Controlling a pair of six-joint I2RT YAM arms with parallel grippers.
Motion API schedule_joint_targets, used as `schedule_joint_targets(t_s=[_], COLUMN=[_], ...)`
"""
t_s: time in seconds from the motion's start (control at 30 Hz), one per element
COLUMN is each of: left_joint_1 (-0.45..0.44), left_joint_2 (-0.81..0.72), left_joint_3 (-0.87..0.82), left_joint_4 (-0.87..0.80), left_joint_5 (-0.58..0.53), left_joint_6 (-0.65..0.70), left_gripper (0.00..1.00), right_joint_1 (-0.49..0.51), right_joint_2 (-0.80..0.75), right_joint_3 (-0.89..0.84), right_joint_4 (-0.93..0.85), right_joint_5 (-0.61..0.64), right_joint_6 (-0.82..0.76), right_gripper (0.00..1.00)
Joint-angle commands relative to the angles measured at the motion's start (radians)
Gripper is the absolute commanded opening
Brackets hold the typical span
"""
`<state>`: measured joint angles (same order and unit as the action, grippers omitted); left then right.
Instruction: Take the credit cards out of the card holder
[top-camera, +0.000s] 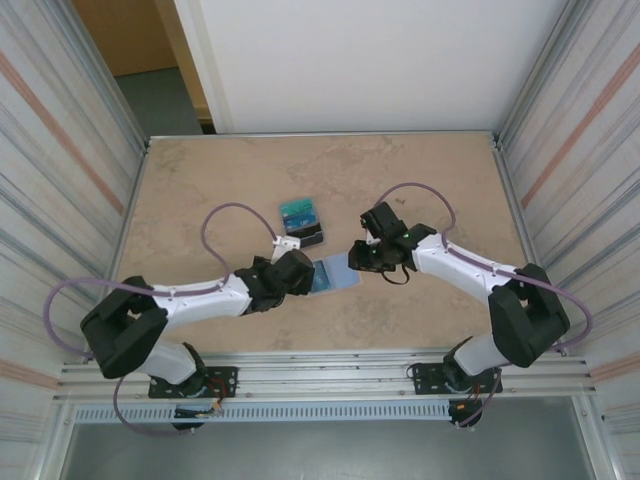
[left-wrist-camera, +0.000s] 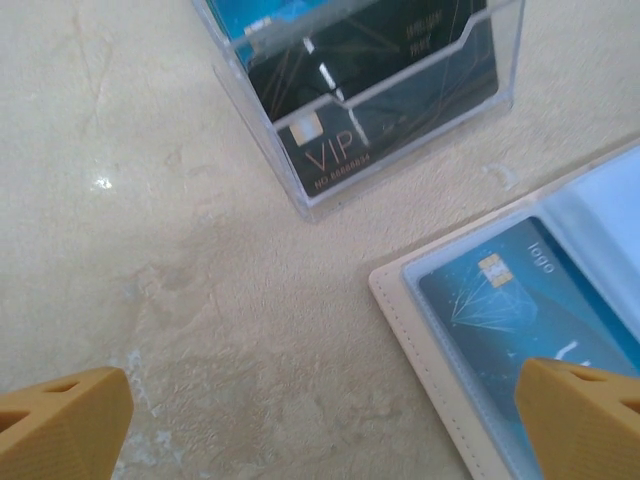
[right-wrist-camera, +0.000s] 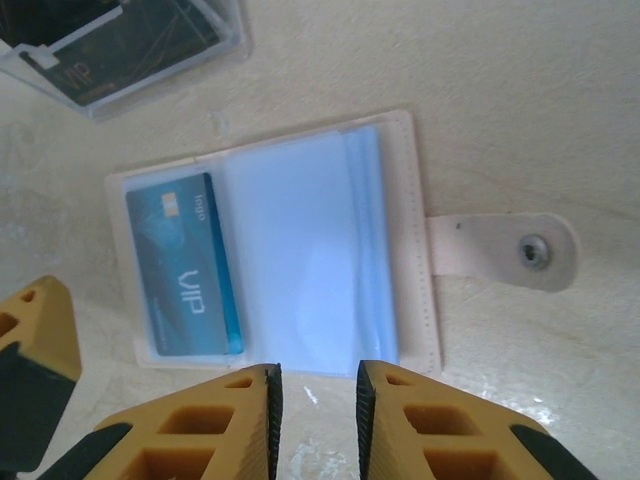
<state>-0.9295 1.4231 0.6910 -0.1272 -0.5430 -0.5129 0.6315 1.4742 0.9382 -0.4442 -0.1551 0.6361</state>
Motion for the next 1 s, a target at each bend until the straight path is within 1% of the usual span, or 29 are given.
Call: schedule_joint_targets(t_s=[0.0, 0.13, 0.33, 0.5, 0.7, 0.97], left_joint_1=[0.022, 0.073, 0.105, 0.116, 0.125, 0.126], left_joint_2=[-0.052, -0.067, -0.032, 0.015, 0.062, 0.105], left_joint_3=[-0.020, -0.064, -0.073, -0.071, -0.071, -0.068], left_joint_4=[-0.015, 0.033, 0.079, 0.093, 0.095, 0.083], left_joint_5=[0.010, 0.093, 0.179, 0.209, 0.216, 0.212], left_joint_6=[-0.013, -0.043, -0.044, -0.047, -0.056, -0.059], left_gripper=[0.99, 0.99, 0.99, 0.99, 0.99, 0.99], right_joint_1=[0.026, 0.055, 0.079, 0.104, 0.125, 0.121], right_joint_2=[0.049, 0.119, 0.222, 0.291, 0.355, 0.387], right_joint_3=[0.053, 0.095, 0.167, 0.213, 0.257, 0.257], right_joint_4=[0.015, 0.030, 0.034, 0.015, -0.016, -0.027], right_joint_5=[-0.057, -0.078, -0.122, -0.129, -0.118, -0.106], right_joint_6=[-0.017, -0.027, -0.030, -0.036, -0.049, -0.048], right_gripper=[0.28, 0.27, 0.25, 0.24, 0.24, 0.26])
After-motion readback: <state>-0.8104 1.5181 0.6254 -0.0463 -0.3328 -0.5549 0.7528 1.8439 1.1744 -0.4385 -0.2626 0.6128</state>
